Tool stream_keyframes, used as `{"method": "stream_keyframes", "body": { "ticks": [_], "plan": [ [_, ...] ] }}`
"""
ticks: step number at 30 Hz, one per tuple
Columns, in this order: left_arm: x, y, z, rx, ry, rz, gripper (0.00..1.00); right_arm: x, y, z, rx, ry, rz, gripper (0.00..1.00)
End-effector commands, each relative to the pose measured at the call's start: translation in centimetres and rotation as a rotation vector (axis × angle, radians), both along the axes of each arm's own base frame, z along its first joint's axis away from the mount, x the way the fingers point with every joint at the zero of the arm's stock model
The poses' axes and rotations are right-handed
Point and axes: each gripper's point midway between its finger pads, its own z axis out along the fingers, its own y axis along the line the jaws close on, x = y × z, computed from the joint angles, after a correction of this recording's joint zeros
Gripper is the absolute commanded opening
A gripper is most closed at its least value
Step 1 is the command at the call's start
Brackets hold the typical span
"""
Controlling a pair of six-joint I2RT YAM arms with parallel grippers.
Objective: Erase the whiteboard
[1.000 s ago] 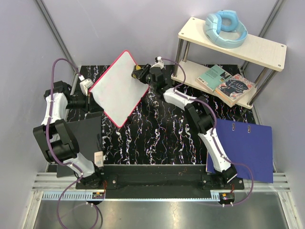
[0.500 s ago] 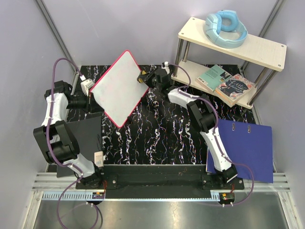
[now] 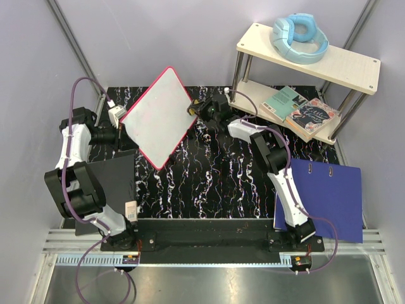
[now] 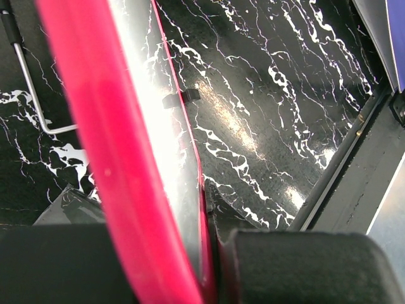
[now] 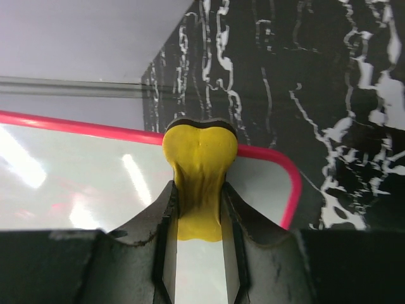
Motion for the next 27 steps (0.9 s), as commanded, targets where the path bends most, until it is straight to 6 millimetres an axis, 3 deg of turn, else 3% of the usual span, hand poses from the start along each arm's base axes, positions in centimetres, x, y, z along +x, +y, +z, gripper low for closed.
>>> {"method": "stream_keyframes", "body": {
  "ticks": [1,6,10,13,15,16,17,18,19,20,21,22,24,27],
  "plan": [
    [0.1,2.9,-2.8,0.306,-0.087,-0.096,0.00,-4.8,-0.3,-10.3,-0.184,0.240,0.064,0.00],
    [0.1,2.8,-2.8,0.303,-0.083,-0.096,0.00,-4.4,1.1,-8.1,-0.199,0.167,0.118,0.00],
    [0.2,2.8,-2.9,0.303,-0.083,-0.099,0.00,-3.8,2.8,-4.8,-0.225,0.075,0.148,0.00],
    [0.1,2.7,-2.9,0.306,-0.085,-0.102,0.00,-2.3,4.1,-0.7,-0.200,-0.004,0.126,0.00],
    [0.1,2.8,-3.0,0.309,-0.082,-0.102,0.00,-1.9,4.5,-0.2,-0.203,-0.014,0.126,0.00],
    [0.1,2.8,-2.9,0.312,-0.082,-0.102,0.00,-1.1,5.0,2.0,-0.187,-0.060,0.125,0.00],
    [0.1,2.9,-3.0,0.314,-0.083,-0.102,0.00,-0.8,5.3,2.6,-0.182,-0.073,0.126,0.00],
    [0.2,2.9,-3.0,0.316,-0.083,-0.103,0.00,-0.7,5.4,1.8,-0.195,-0.055,0.132,0.00],
    [0.1,2.9,-3.0,0.320,-0.085,-0.105,0.00,-0.2,5.9,4.1,-0.169,-0.096,0.137,0.00],
    [0.1,2.9,-2.9,0.323,-0.088,-0.107,0.00,0.1,6.2,4.7,-0.161,-0.108,0.137,0.00],
    [0.1,3.0,-3.0,0.325,-0.084,-0.105,0.00,0.3,6.3,3.6,-0.175,-0.089,0.140,0.00],
    [0.0,2.9,-3.1,0.322,-0.080,-0.107,0.00,0.6,6.9,6.0,-0.147,-0.140,0.148,0.00],
    [0.0,2.9,-3.2,0.323,-0.079,-0.110,0.00,0.9,7.2,6.6,-0.140,-0.160,0.150,0.00],
    [-0.1,2.9,-3.3,0.325,-0.074,-0.112,0.00,1.4,7.2,9.7,-0.122,-0.238,0.134,0.00]
  ]
}}
